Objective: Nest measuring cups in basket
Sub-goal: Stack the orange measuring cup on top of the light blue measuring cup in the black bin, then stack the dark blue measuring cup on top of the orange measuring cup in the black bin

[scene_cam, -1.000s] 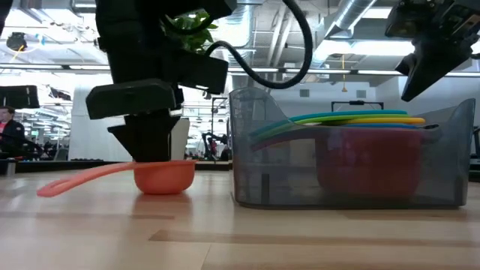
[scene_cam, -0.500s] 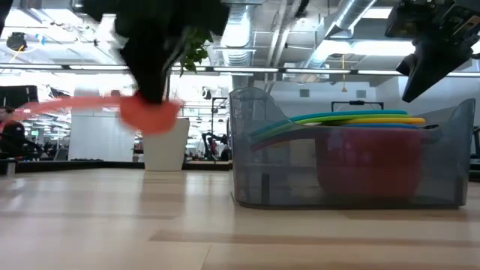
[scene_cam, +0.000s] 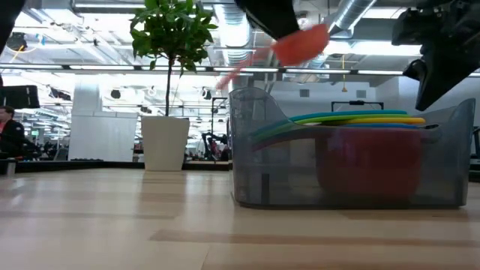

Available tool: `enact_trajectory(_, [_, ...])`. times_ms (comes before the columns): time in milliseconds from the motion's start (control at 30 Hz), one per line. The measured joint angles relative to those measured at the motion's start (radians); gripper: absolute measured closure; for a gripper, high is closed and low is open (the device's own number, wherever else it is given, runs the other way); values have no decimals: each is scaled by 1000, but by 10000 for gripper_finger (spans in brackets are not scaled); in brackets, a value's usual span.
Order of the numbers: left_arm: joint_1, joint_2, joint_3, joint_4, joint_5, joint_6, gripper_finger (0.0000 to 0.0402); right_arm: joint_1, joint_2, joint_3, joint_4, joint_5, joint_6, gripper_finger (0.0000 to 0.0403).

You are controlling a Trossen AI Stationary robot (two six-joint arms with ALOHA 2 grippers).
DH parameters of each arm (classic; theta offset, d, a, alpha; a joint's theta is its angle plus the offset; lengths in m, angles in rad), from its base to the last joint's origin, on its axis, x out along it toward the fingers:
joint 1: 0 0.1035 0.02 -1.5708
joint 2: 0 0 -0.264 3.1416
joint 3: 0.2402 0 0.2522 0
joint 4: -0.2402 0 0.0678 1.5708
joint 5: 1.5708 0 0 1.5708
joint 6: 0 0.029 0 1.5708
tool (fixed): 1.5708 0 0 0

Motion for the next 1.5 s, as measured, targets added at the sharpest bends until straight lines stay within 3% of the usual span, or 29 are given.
enact_trajectory(167, [20, 84, 5, 92, 118, 48, 401, 0, -1, 0, -20, -4, 0, 380])
enact_trajectory(333, [22, 152, 94, 74, 184, 70, 401, 1, -1, 0, -41, -27, 2, 386])
enact_trajectory(533, [21, 220, 205, 9, 189, 107, 401, 1, -1, 0, -46, -27, 2, 384])
enact_trajectory(1067, [33, 246, 239, 27, 202, 151, 360, 1, 0, 0, -50, -27, 0, 386])
enact_trajectory(1200, [33, 246, 238, 2, 154, 144, 346, 1, 0, 0, -48, -26, 0, 377])
enact_trajectory(1400, [39, 151, 238, -294, -76, 91, 336, -20, 0, 0, 50, -8, -2, 378])
enact_trajectory(1500, [54, 105, 240, -493, -98, -17, 337, -56, 0, 0, 145, 140, -20, 383])
